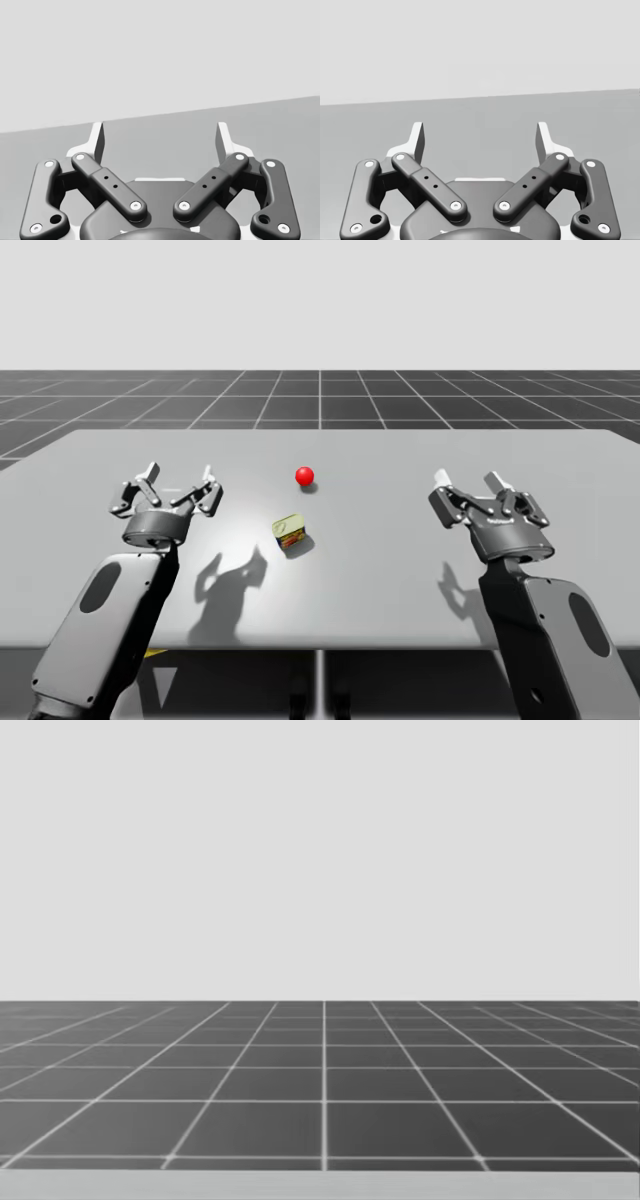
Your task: Watch the red light. When it turns green, pick up the object.
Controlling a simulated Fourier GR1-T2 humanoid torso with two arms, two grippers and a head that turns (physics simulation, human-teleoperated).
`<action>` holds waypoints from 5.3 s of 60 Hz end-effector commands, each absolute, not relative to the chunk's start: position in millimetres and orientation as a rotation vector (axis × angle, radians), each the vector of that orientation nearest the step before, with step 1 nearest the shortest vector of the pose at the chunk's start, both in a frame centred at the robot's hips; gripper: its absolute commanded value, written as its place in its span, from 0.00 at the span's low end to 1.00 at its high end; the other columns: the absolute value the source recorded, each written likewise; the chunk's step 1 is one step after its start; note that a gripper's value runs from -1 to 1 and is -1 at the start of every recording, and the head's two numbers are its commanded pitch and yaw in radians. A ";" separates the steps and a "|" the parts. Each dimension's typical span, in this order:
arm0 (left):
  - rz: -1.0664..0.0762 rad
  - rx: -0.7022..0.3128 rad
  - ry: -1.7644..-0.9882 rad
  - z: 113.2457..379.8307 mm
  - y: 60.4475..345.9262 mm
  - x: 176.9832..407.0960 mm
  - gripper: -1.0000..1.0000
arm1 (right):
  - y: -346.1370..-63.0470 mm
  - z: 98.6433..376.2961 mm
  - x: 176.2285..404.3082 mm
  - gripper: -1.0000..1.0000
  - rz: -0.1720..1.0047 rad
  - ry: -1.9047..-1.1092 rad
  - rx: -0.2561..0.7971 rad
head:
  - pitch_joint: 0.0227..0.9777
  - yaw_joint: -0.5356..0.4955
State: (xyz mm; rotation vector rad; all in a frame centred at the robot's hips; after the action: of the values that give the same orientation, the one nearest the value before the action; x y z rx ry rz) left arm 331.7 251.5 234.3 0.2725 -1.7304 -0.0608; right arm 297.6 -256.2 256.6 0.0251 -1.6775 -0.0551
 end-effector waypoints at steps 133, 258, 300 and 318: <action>-0.098 0.295 -1.698 222.3 257.9 338.3 0.00 | -263.5 245.0 301.1 0.00 -0.041 -1.615 0.022 | 0.63 0.58; -0.108 0.302 -1.698 222.3 255.7 337.4 0.00 | -264.7 245.8 300.4 0.00 -0.021 -1.629 -0.012 | 0.62 0.59; -0.144 0.226 -1.684 223.4 249.4 335.2 0.00 | -261.9 244.3 300.7 0.00 -0.005 -1.619 -0.033 | 0.84 0.65; -0.404 -0.121 -1.618 240.7 226.1 302.7 0.00 | -259.3 242.4 300.9 0.00 -0.007 -1.617 -0.048 | 0.83 0.65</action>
State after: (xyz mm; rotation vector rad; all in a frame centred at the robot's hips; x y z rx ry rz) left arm 319.8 243.1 234.6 0.0237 -1.6579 -0.2814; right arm 300.9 -260.5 243.3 -0.0404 -1.6177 -0.0093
